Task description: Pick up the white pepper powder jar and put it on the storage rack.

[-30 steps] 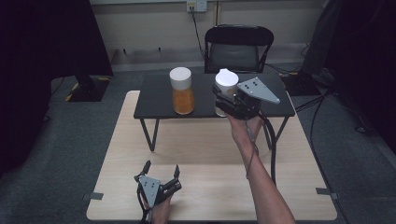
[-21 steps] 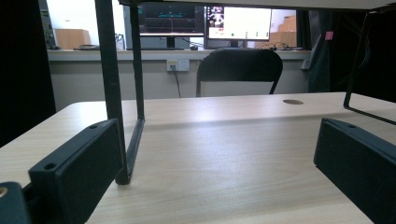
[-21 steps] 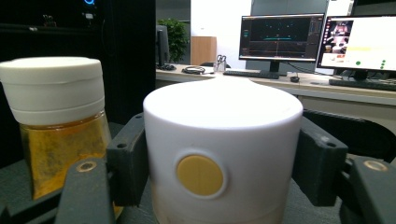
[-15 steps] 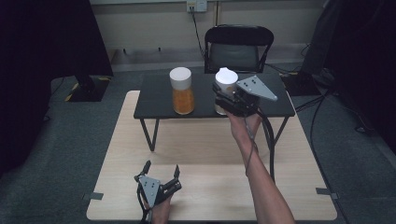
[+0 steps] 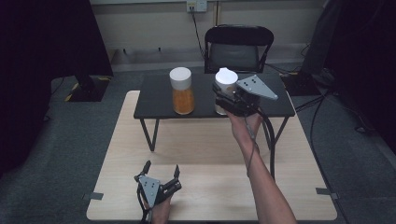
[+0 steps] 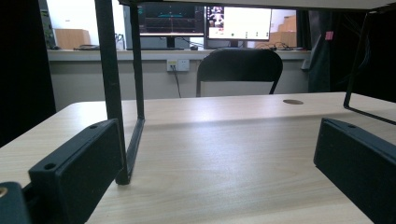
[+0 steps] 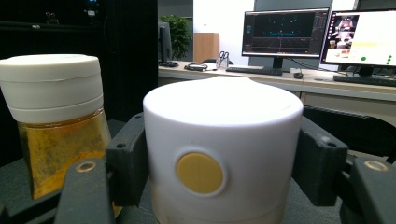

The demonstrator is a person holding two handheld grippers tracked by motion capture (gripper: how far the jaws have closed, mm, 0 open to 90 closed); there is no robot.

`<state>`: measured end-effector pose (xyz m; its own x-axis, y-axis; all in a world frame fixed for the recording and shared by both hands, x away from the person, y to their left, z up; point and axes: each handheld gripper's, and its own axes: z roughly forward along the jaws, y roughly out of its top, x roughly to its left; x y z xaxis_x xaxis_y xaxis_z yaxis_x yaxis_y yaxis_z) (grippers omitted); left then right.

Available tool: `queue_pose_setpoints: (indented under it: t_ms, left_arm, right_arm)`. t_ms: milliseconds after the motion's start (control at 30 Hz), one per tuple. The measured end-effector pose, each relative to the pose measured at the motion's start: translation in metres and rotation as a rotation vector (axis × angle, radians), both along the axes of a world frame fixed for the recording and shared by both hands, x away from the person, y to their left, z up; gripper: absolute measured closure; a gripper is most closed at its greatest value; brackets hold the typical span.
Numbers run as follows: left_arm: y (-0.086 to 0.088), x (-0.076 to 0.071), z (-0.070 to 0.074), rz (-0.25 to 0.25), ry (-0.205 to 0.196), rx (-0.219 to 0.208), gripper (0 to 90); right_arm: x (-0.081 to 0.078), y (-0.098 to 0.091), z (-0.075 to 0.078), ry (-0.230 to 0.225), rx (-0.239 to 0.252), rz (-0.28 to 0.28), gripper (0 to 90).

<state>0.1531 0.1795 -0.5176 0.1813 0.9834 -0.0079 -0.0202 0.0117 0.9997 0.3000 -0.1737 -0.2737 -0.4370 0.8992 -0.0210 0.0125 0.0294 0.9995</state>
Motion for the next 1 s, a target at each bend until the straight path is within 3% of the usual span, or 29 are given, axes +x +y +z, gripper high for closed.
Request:
queue_pose_setpoints:
  t_ms: [200, 333, 500, 1000]
  left_arm:
    - [0.0, 0.0, 0.0, 0.0, 0.0, 0.0, 0.7]
    - [0.0, 0.0, 0.0, 0.0, 0.0, 0.0, 0.7]
    - [0.0, 0.0, 0.0, 0.0, 0.0, 0.0, 0.7]
    - [0.0, 0.0, 0.0, 0.0, 0.0, 0.0, 0.7]
  right_arm:
    - [0.0, 0.0, 0.0, 0.004, 0.012, -0.001, 28.7]
    - [0.001, -0.001, -0.009, -0.021, 0.056, 0.006, 13.7]
    - [-0.003, 0.007, -0.012, -0.038, 0.018, -0.027, 1.0]
    - [-0.01, -0.005, -0.022, -0.037, 0.051, 0.002, 0.0]
